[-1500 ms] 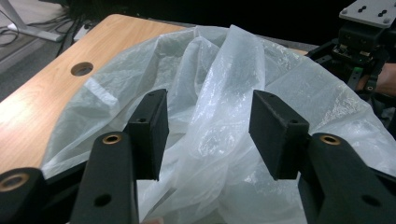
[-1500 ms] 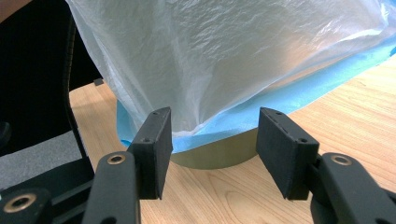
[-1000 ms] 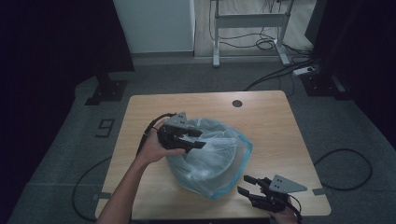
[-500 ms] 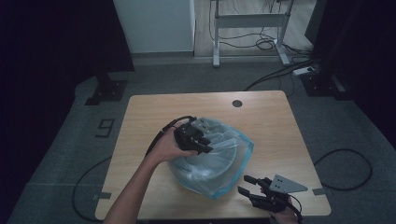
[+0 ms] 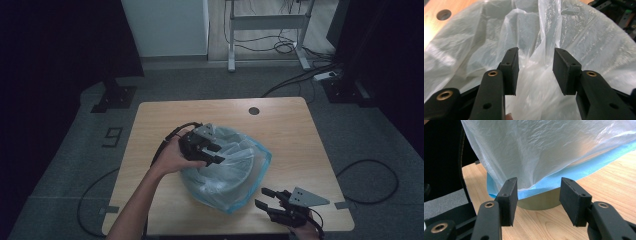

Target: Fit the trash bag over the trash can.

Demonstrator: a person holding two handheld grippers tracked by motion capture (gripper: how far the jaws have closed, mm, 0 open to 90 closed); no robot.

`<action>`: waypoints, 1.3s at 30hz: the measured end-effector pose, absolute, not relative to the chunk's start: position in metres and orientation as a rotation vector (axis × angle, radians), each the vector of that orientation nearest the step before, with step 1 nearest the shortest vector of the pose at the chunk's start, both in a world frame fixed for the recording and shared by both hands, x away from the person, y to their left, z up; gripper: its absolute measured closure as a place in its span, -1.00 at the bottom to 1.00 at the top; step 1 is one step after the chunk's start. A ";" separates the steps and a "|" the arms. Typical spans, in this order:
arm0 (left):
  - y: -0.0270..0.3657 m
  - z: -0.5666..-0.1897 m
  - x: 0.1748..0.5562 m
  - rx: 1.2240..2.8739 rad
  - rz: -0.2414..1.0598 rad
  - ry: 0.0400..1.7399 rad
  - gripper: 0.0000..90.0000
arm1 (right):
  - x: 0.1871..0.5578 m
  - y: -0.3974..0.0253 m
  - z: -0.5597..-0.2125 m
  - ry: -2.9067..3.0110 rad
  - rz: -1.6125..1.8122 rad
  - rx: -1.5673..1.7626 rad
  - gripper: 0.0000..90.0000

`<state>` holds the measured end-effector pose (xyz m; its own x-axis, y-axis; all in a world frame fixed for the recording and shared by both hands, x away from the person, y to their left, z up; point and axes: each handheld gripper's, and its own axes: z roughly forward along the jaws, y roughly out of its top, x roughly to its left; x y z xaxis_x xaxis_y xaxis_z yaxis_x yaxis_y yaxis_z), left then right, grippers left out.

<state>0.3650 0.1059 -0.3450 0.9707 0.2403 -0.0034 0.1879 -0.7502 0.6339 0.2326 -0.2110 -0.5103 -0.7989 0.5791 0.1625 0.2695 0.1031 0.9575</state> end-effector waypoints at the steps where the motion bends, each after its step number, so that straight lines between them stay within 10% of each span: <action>1: 0.109 -0.345 0.365 2.435 0.104 0.306 0.23 | 0.233 -0.211 -0.510 2.126 1.756 0.843 0.06; 19: 0.107 -0.360 0.366 2.600 0.101 0.372 0.56 | 0.233 -0.208 -0.511 2.138 1.747 0.841 0.06; 39: 0.144 -0.351 0.354 2.287 0.241 0.444 -0.24 | 0.233 -0.214 -0.510 2.112 1.731 0.858 0.04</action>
<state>0.3543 0.1445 -0.3505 0.9209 0.3882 0.0343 0.2407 -0.6358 0.7334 0.2330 -0.2135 -0.5103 -0.7850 0.6005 0.1520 0.2671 0.1068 0.9577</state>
